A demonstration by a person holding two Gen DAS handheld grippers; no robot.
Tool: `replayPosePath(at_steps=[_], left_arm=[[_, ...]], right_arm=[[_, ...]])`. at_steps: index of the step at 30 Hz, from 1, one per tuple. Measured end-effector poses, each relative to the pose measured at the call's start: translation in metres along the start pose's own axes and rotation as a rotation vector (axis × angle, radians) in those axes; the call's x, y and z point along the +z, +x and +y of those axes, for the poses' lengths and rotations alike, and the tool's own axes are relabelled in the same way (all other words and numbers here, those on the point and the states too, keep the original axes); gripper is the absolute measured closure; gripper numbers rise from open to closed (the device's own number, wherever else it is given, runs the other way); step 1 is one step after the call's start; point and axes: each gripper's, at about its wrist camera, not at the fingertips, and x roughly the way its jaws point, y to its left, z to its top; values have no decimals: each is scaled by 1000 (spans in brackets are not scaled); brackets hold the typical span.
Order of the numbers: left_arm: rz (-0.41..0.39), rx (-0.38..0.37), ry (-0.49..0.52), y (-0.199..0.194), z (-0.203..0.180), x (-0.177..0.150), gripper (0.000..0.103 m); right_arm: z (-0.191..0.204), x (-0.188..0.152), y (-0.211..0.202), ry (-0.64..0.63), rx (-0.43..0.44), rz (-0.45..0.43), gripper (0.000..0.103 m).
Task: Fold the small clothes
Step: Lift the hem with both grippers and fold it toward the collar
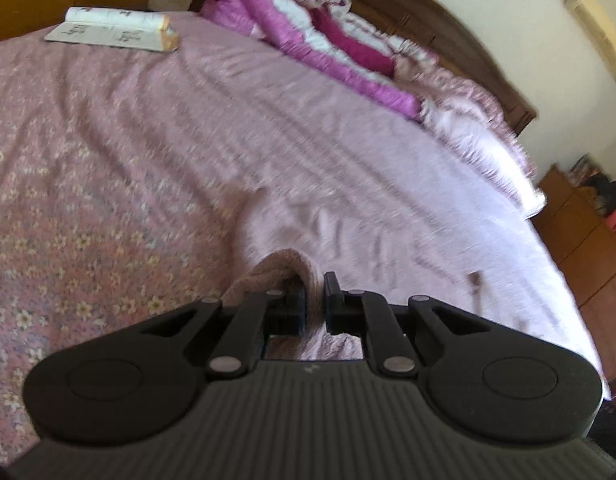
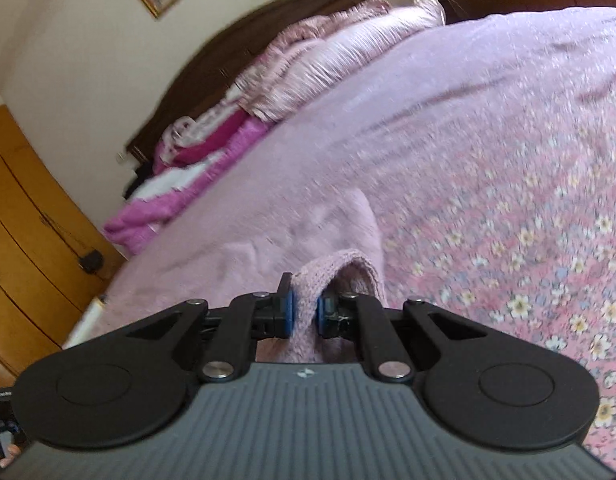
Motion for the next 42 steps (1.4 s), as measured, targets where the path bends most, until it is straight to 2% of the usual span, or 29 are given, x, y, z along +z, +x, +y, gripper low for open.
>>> replayPosePath(at_steps=[4,9,11,14,16,20,25,32,36,42], left_arm=[[22,26,29,12,3,-8,90],[23,15,17,11,6,-11,89],[33,9,17,8,4,-10,88],[39,-7,20,-1,3,-10,74],[35,-14,28,-8,2,-11,63],[37,-21,57,-23,-1,-16,58],[39,-7,87,-39,-7,-22,38],[64,49,162,-50,-13,-35,38],[72,57,198,-53,-16,-43,38],[54,111,258,-52,-21,-50,38]], right_arm=[[-6,-10,9,-2,-11,15,90],[-9,-8,10,18,11,36,81],[-6,-8,4,17,17,42,68],[1,-9,-10,19,33,42,47],[8,-10,-21,12,27,44,42],[22,-16,-42,-35,15,42,34],[37,-30,-66,-95,1,44,33],[49,-48,-88,-112,4,40,27],[56,-56,-89,-130,20,69,27],[58,-64,-82,-135,-42,83,27]])
